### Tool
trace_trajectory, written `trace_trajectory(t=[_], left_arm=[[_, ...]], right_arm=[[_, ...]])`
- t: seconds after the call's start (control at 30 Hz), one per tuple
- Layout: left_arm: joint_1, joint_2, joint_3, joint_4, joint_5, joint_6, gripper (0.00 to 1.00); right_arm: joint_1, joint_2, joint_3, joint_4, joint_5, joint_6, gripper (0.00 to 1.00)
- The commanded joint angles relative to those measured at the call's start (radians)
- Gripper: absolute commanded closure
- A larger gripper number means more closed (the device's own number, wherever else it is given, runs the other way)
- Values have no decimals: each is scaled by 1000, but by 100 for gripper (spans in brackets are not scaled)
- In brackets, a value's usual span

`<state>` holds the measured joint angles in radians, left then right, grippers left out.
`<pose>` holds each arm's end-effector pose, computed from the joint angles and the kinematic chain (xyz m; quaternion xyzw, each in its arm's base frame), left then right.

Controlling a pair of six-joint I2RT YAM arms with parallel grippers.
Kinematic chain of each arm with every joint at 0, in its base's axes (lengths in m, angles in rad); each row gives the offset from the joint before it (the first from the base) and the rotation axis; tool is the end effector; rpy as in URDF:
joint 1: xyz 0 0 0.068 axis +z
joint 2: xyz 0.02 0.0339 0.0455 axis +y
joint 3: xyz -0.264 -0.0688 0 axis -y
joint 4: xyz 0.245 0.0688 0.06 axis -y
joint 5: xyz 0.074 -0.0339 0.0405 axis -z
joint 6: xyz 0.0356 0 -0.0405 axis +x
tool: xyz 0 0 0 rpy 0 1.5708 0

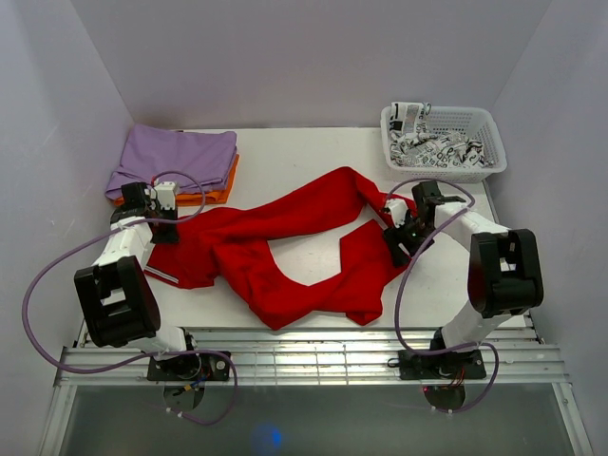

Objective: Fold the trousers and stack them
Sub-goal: Flatten the trousers out

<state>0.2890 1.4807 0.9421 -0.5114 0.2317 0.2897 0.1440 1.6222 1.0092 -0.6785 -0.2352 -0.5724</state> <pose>0.2816 0.0752 0.2080 0.0301 0.9598 -0.0341 0.2770 0.2941 0.0510 0.1809 -0.3601 0.9153 0.0841 0.1598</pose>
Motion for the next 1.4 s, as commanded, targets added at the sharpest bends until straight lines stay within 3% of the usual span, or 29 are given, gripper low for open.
trace_trajectory(t=[0.0, 0.13, 0.2, 0.3, 0.33, 0.43, 0.53, 0.67, 0.83, 0.97, 1.17, 1.27, 1.3, 1.37], left_arm=[[7, -25, 1, 16, 1, 2, 100], [7, -16, 4, 5, 15, -1, 100], [9, -16, 3, 5, 14, -1, 100], [9, -10, 0, 10, 6, -1, 100], [7, -4, 1, 11, 5, 2, 100], [7, 13, 12, 10, -2, 3, 100], [7, 23, 24, 8, -2, 12, 100], [7, 38, 30, 11, -12, 34, 100], [9, 73, 61, 10, 6, 51, 100], [6, 121, 119, -10, 26, 81, 100], [-1, 251, 341, -173, 35, 224, 100], [12, 256, 421, -234, 23, 259, 72], [18, 241, 432, -243, 40, 259, 57], [44, 178, 448, -263, 72, 256, 44]], right_arm=[[-4, -6, -23, 169, 33, 109, 26], [-4, 51, -40, 240, 43, 152, 21], [3, 80, -44, 241, 40, 163, 24], [12, 85, -84, 281, 106, 146, 53], [11, 81, -92, 286, 120, 132, 70], [-17, 29, -119, 260, 142, 76, 92], [-107, -82, -129, 202, 142, 2, 92], [-353, -211, -77, 96, 103, -121, 92], [-578, -295, -64, 37, 88, -340, 92], [-753, -269, -86, 43, 85, -444, 92], [-846, -164, -67, 105, 86, -458, 92], [-853, -130, -49, 114, 83, -449, 92], [-853, -125, -44, 112, 83, -446, 92], [-853, -120, -41, 111, 77, -442, 92]])
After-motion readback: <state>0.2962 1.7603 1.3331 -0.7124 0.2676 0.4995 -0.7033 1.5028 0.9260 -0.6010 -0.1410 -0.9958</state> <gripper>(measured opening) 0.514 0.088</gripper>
